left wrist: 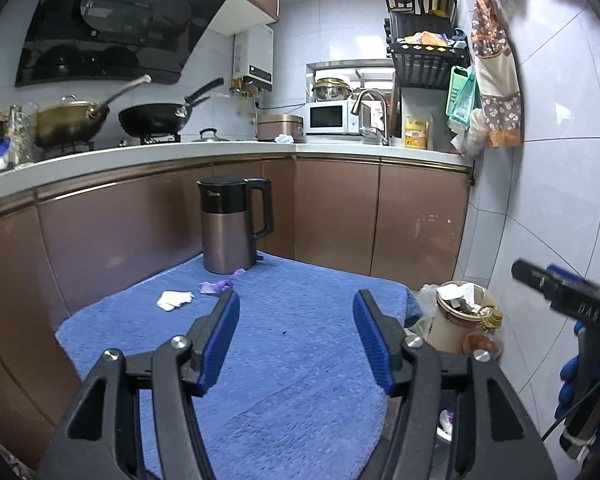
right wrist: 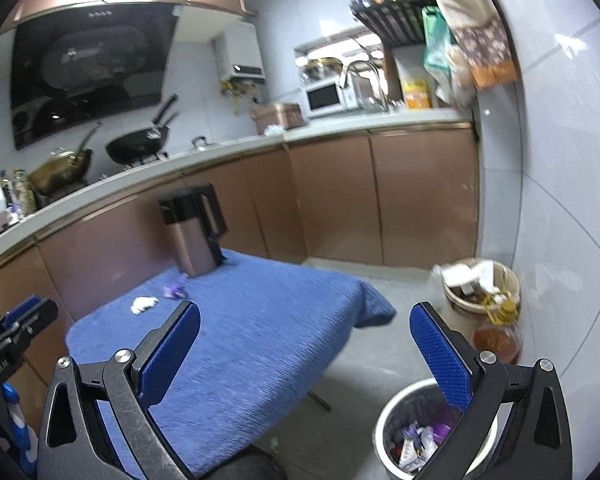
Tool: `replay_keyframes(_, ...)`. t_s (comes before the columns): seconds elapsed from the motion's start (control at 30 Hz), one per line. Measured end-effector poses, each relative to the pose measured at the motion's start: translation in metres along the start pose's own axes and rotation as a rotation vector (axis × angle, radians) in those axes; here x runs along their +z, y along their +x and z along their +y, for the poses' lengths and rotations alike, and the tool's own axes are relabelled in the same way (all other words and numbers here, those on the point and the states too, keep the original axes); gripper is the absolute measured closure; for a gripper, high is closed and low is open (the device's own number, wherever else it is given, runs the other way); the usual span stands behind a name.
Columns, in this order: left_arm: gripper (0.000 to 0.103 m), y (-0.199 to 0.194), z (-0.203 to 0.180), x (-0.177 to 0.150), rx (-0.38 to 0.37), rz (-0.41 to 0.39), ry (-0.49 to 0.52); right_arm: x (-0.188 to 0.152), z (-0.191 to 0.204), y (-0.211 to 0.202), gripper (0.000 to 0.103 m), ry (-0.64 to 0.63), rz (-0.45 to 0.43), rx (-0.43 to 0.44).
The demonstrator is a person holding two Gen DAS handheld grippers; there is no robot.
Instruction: Collect trash
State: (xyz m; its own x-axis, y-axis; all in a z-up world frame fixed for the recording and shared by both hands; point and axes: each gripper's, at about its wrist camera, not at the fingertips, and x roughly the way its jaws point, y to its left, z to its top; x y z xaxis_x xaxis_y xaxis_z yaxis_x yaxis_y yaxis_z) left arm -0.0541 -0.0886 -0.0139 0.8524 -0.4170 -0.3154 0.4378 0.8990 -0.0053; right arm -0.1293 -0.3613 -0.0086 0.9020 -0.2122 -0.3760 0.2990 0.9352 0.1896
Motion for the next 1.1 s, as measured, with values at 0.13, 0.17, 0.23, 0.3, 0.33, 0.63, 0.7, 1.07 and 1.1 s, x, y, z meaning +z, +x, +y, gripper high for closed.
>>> replay_keyframes(0.13, 0.046, -0.016, 0.003, -0.001, 0.021, -0.016, 0.007, 0.006, 0.013, -0.015, 0.000, -0.025, -0.039, 0.032)
replay_keyframes(0.17, 0.046, -0.020, 0.004, -0.001, 0.025, -0.020, 0.006, 0.007, 0.015, -0.018, 0.000, -0.031, -0.048, 0.035)
replay_keyframes(0.23, 0.046, -0.024, 0.006, -0.001, 0.028, -0.024, 0.001, 0.008, 0.016, -0.023, 0.000, -0.033, -0.059, 0.041)
replay_keyframes(0.3, 0.046, -0.025, 0.007, -0.002, 0.031, -0.025, 0.000, 0.010, 0.014, -0.027, 0.000, -0.027, -0.069, 0.041)
replay_keyframes(0.33, 0.046, -0.026, 0.007, -0.003, 0.034, -0.024, -0.001, 0.010, 0.013, -0.028, 0.000, -0.024, -0.074, 0.039)
replay_keyframes(0.63, 0.046, -0.024, 0.012, -0.008, 0.030, 0.000, -0.021, 0.010, 0.002, -0.033, 0.000, 0.012, -0.084, 0.014)
replay_keyframes(0.7, 0.046, -0.023, 0.013, -0.009, 0.032, 0.004, -0.026, 0.009, 0.002, -0.033, 0.000, 0.014, -0.082, 0.010)
replay_keyframes(1.07, 0.046, -0.016, 0.020, -0.015, 0.033, 0.032, -0.042, 0.007, -0.004, -0.034, 0.000, 0.029, -0.081, -0.001)
replay_keyframes(1.1, 0.046, -0.016, 0.021, -0.015, 0.033, 0.034, -0.041, 0.007, -0.004, -0.034, 0.000, 0.032, -0.082, 0.002)
